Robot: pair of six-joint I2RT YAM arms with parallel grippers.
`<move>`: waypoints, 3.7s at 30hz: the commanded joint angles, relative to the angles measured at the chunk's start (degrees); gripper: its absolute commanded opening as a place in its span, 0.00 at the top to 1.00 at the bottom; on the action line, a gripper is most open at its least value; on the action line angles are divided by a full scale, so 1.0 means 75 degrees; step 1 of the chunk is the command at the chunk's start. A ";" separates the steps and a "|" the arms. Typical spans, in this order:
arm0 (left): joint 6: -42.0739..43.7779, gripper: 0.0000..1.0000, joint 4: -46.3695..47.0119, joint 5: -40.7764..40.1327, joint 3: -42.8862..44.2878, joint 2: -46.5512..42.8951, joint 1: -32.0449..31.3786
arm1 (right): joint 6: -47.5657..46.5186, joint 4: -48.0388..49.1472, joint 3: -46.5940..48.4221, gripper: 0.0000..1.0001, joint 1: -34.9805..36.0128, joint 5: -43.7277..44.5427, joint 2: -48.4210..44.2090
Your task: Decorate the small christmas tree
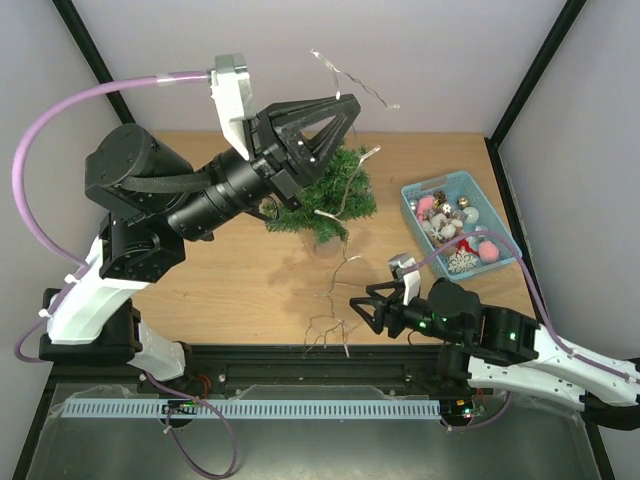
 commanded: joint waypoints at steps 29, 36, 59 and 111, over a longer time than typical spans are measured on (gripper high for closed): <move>0.0211 0.95 0.1037 0.0141 0.0448 -0.0280 0.0134 | 0.0429 0.1825 -0.1823 0.33 0.0368 0.0167 0.2211; 0.0203 0.95 0.0990 0.0112 0.0263 -0.0432 0.0134 | 0.0125 0.2792 -0.1828 0.35 0.0368 0.0740 0.2852; 0.0098 0.95 -0.0745 -0.0680 -0.0464 -0.0952 0.0134 | -0.0662 -0.1663 0.3490 0.99 -0.0088 0.5599 0.2392; 0.0729 0.97 -0.1141 -0.4474 -0.1138 -0.4696 -0.0209 | -0.1332 0.0806 1.2446 0.99 -0.7199 -0.3862 1.0667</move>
